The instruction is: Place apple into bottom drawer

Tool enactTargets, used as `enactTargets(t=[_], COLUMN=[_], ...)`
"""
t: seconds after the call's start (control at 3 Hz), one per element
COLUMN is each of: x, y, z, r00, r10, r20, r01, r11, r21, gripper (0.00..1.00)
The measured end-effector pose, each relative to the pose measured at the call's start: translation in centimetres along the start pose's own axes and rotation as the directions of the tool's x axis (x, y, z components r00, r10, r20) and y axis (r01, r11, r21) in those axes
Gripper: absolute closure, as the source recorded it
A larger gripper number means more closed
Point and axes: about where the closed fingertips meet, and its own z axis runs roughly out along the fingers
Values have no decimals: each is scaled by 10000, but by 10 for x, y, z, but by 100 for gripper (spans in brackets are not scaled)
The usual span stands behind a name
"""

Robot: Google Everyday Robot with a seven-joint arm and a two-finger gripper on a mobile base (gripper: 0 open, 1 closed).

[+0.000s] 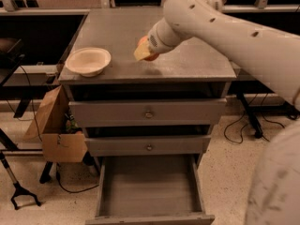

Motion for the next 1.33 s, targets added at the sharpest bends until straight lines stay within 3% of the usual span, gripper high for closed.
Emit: enactTargets(t=[0.33, 0.67, 1.0, 1.33], x=[-5, 12, 49, 126], y=[-22, -44, -55, -52], z=[-64, -128, -164, -156], r00=[9972, 9940, 9943, 9934], r10=[-145, -214, -474, -1135], r20=[737, 1068, 951, 148], r01=[145, 284, 649, 1112], r11=[9999, 9975, 9797, 9260], r21=[4, -649, -1899, -3607], gripper=[100, 100, 100, 100])
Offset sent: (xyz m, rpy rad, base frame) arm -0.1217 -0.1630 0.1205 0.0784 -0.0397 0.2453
